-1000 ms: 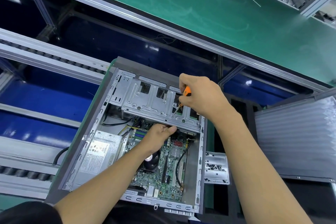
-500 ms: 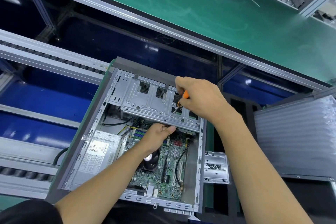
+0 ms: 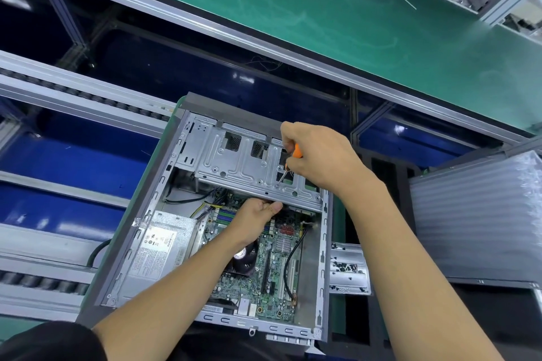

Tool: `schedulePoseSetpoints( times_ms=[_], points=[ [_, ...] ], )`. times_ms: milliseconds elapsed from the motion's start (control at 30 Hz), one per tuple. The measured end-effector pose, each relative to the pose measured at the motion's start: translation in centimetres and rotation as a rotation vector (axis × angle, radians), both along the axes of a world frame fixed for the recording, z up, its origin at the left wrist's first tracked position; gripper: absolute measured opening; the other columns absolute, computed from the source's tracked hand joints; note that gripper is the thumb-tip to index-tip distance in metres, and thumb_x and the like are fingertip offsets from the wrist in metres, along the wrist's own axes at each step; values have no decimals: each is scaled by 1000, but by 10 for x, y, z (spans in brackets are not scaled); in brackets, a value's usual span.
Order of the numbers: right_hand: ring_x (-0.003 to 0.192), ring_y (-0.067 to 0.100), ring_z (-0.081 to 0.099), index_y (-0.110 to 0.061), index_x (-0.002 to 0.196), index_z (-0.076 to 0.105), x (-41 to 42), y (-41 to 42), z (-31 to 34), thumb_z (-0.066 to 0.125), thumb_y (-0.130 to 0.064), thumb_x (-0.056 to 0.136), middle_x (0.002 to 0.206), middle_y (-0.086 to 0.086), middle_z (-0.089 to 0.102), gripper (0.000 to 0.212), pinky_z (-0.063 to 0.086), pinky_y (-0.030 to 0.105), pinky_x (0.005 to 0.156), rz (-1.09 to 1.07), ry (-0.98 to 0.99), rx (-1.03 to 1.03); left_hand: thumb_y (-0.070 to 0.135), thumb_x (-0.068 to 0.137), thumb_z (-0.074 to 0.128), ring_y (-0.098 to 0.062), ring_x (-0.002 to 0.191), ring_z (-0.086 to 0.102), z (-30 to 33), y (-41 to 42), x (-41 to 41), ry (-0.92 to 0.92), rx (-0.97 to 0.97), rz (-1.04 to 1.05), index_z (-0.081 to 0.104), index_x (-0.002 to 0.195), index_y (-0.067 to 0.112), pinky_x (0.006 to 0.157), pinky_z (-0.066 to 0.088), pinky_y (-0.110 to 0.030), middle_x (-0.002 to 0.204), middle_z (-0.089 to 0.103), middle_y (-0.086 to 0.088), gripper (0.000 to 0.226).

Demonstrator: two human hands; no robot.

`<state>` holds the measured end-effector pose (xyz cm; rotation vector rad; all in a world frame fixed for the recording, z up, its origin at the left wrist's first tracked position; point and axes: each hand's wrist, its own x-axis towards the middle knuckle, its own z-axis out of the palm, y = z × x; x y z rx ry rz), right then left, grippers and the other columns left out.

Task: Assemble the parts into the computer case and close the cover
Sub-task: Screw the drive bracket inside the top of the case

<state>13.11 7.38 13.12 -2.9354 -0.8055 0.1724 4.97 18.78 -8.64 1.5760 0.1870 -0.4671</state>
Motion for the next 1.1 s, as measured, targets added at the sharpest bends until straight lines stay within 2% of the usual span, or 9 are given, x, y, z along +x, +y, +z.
schedulePoseSetpoints(
  times_ms=[100,167,267,367,533,700,833,967,1100],
  points=[
    [60,15,46,-29,90,41,0,-1,0,63,-32,85,64,-9,47,23,19,27,51,-33,-64,-60,55,89,61,-10,46,21,1,0,0,-3,-1,-2,31,61,21,47,21,-26,55,22,2,54],
    [62,16,49,-28,89,42,0,-2,0,60,-31,88,69,-8,49,18,20,27,52,-40,-50,-65,55,89,61,-10,45,21,2,0,0,-7,-10,-5,31,61,21,47,20,-26,54,22,2,54],
    [68,12,52,-32,91,42,0,-4,4,62,-18,83,91,-9,48,26,33,29,54,-7,95,31,49,95,61,-11,46,20,1,0,0,-6,-6,-5,30,58,22,49,18,-28,53,21,2,55],
    [73,14,55,-32,93,40,1,-3,6,61,-11,83,90,-9,55,32,44,36,56,-19,169,103,49,94,61,-13,46,20,2,0,0,-5,-5,-4,29,58,21,51,18,-29,54,21,1,56],
    [57,16,47,-28,95,38,1,-3,-3,59,-32,89,64,-5,49,22,24,29,50,-74,-84,-66,55,90,60,-12,45,20,6,1,-1,-18,3,-8,29,59,21,50,19,-28,53,21,1,55],
    [70,4,53,-33,89,43,4,-7,-1,67,-25,82,90,-11,52,26,31,27,55,-25,63,28,57,87,59,-12,46,19,9,1,-2,-21,-6,-4,30,59,20,51,18,-30,53,21,0,55],
    [70,2,50,-30,86,42,2,-7,0,64,-16,79,82,-13,54,27,28,27,54,-11,71,41,51,93,59,-11,45,19,7,0,-2,-15,-4,-9,29,57,21,51,18,-30,52,21,2,56],
    [60,3,45,-32,88,42,0,-3,-3,67,-29,79,71,-13,52,27,23,26,51,-45,-50,-46,47,96,60,-13,47,20,7,0,-1,-7,3,2,29,58,21,53,18,-31,53,21,1,55],
    [67,16,55,-32,90,42,0,-5,0,66,-30,83,86,-10,54,25,26,28,53,-32,-6,-59,49,95,59,-13,47,20,7,-1,-1,-8,0,0,31,58,20,52,18,-31,54,21,0,55]
  ],
)
